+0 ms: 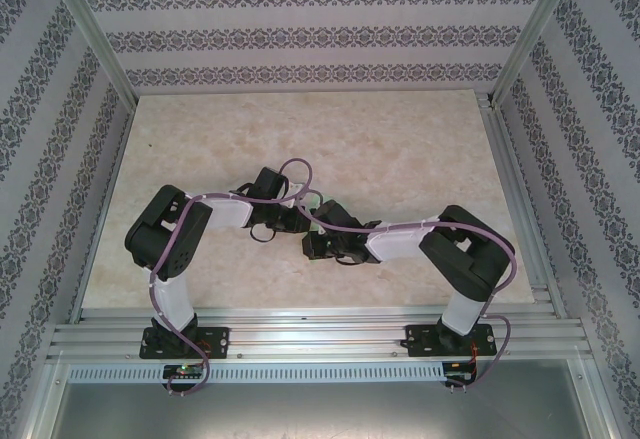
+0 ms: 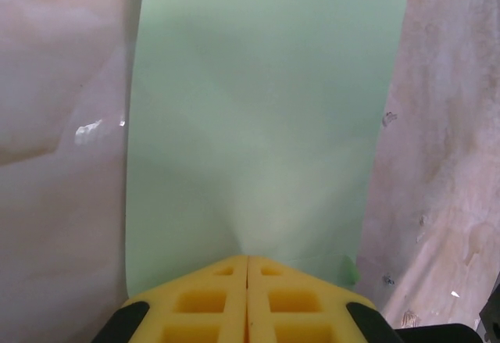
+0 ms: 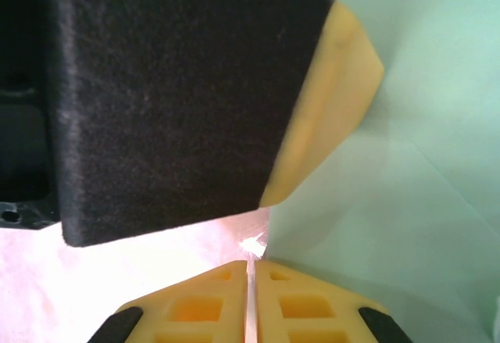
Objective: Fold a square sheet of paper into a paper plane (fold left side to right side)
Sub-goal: Third fold the triangle at the center of the table.
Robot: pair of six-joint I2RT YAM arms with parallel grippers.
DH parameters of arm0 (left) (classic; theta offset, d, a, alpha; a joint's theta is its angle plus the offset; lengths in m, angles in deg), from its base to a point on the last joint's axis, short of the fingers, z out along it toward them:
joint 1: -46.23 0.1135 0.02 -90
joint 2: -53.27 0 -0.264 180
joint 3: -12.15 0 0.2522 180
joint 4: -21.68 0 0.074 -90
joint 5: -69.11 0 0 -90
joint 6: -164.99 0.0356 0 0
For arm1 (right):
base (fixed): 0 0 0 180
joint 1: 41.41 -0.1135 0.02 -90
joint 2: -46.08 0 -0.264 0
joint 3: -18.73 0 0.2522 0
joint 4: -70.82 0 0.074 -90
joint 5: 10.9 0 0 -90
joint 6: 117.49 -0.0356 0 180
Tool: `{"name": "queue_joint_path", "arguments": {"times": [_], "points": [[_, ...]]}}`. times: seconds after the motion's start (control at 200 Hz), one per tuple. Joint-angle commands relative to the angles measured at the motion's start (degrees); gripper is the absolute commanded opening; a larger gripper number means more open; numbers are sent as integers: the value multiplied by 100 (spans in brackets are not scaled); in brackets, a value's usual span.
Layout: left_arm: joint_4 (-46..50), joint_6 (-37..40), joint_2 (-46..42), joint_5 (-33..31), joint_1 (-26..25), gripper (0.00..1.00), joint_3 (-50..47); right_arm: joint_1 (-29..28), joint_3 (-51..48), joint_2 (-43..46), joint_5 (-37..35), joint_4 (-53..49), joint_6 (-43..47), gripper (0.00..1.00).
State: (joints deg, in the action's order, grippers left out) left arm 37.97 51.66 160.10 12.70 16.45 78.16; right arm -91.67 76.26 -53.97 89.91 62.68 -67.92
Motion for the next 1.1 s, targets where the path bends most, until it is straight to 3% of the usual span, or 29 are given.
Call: {"name": "queue_joint_path", "arguments": {"times": [0.0, 0.575, 0.779, 0.959, 1.099], "points": [[35, 163, 247, -500, -138, 6, -64, -157, -194, -60, 29, -30, -106, 11], [166, 195, 351, -624, -134, 5, 36, -939, -1115, 535, 154, -68, -834, 12], [217, 246, 346, -615, -140, 5, 85, -920, -1263, 1004, 198, -121, -908, 13], [217, 255, 304, -581, -133, 5, 66, -549, -1090, 1670, 103, -379, -616, 15], [211, 257, 300, -557, -138, 5, 58, -388, -876, 1611, -199, -246, -358, 15]]}}
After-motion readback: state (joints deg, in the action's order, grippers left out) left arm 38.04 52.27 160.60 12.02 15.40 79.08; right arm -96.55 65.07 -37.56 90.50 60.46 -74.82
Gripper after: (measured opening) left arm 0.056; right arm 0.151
